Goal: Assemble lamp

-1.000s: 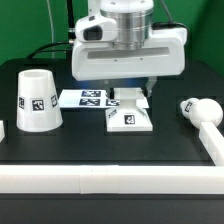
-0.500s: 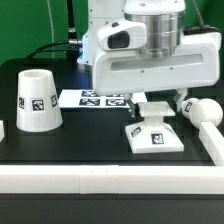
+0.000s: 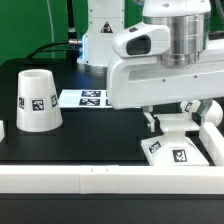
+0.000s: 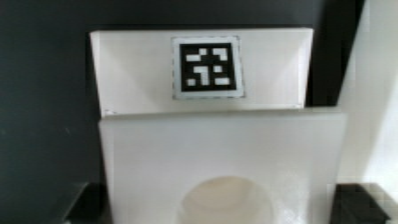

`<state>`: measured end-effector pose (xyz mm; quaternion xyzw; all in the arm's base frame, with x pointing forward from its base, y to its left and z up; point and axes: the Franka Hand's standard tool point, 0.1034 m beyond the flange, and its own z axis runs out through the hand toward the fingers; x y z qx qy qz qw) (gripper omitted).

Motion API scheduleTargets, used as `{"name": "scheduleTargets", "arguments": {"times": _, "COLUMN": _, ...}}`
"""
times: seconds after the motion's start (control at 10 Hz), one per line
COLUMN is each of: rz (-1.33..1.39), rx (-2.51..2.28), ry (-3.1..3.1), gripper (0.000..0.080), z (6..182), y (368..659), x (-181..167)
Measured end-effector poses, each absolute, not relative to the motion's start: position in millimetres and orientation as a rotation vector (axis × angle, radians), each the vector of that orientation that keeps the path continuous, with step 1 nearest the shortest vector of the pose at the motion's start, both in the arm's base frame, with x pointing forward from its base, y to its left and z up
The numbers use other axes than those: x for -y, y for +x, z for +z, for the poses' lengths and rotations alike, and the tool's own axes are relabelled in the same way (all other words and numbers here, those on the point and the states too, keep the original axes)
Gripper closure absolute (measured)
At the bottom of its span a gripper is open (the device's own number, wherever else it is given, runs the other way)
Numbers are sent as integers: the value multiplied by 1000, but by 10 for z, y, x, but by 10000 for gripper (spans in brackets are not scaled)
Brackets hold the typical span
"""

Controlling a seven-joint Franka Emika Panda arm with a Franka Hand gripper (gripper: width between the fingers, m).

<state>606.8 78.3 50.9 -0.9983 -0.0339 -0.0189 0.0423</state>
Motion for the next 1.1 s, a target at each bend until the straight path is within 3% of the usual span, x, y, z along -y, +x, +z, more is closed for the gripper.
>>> {"name": "scheduleTargets", "arguments": {"times": 0.6, "rz": -51, "rx": 105, "ry": -3052, "gripper": 266, "z": 564, "y": 6179, "x": -844}}
{"name": "scheduleTargets", "arguments": {"times": 0.7, "rz": -48, "rx": 107, "ry": -3052, "gripper": 196, "z": 556, "y": 6174, "x": -847}}
{"name": "scheduleTargets", "arguments": {"times": 0.8, "rz": -48, "rx": 107, "ry": -3052, "gripper": 196, "z": 553, "y": 6173, "x": -848}}
{"name": "scheduleTargets", "arguments": {"times": 0.9, "rz": -47, "rx": 108, "ry": -3052, "gripper": 120, "z": 552, "y": 6172, "x": -848}}
{"name": "scheduleTargets", "arguments": {"times": 1.1, "rz": -49, "rx": 115, "ry": -3052, "gripper": 103, "z": 557, "y": 6168, "x": -840}}
